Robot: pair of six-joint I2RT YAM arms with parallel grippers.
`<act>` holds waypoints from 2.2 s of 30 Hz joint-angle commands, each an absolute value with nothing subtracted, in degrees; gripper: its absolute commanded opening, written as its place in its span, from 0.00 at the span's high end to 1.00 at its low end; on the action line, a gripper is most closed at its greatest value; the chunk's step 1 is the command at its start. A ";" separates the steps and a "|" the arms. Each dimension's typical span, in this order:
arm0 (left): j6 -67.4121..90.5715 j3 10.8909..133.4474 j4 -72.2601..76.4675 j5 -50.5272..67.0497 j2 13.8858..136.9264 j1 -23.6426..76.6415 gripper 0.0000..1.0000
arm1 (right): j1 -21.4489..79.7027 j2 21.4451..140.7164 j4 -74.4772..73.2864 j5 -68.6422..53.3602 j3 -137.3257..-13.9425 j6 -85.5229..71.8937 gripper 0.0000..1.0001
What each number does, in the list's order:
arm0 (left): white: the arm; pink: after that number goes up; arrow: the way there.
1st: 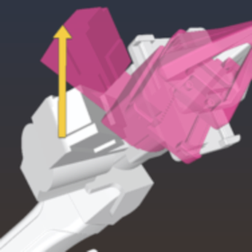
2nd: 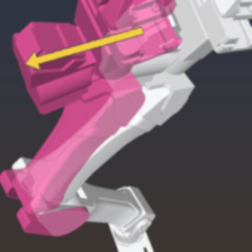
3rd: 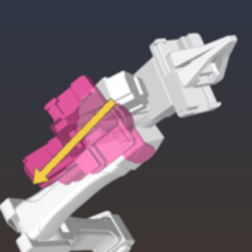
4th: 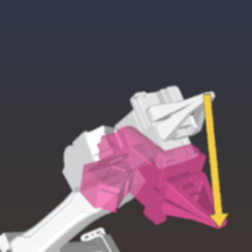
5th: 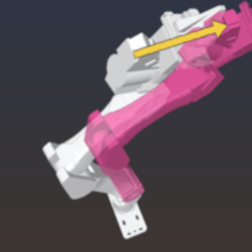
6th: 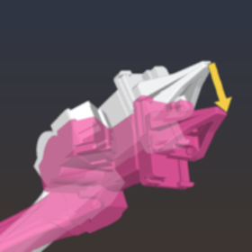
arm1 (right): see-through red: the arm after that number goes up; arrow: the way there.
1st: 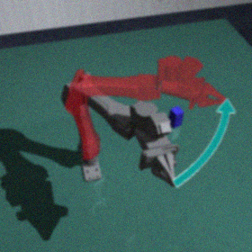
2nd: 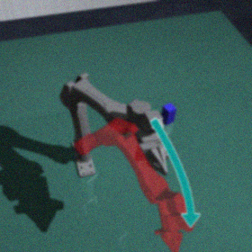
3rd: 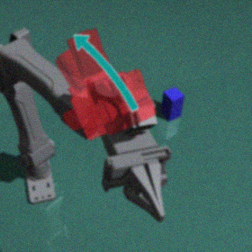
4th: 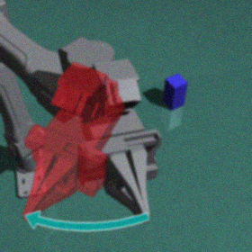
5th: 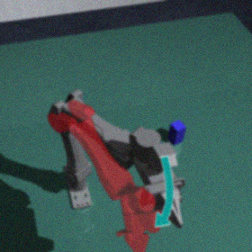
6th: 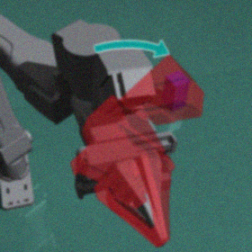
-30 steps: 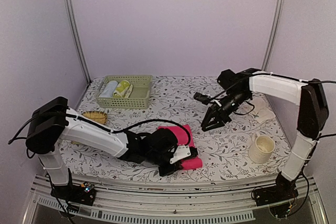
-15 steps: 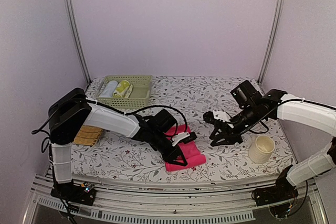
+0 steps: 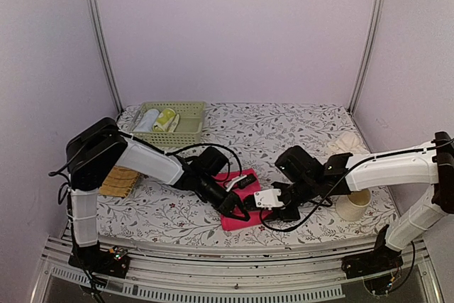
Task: Roll the towels
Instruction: Roll the towel at the center of the board.
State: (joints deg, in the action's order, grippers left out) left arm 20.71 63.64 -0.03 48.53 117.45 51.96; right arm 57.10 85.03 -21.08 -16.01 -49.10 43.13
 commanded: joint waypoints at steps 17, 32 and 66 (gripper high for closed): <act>24.52 65.47 0.87 55.30 122.90 47.98 0.96 | 60.46 102.16 -7.93 -5.23 -48.26 44.54 0.62; 24.03 44.28 9.36 30.46 94.27 44.96 0.59 | 60.47 107.43 -30.70 -20.50 -57.74 41.69 0.96; -17.89 46.87 6.68 -20.31 102.64 78.51 0.54 | 48.64 136.89 -65.52 -46.38 -92.35 39.90 0.95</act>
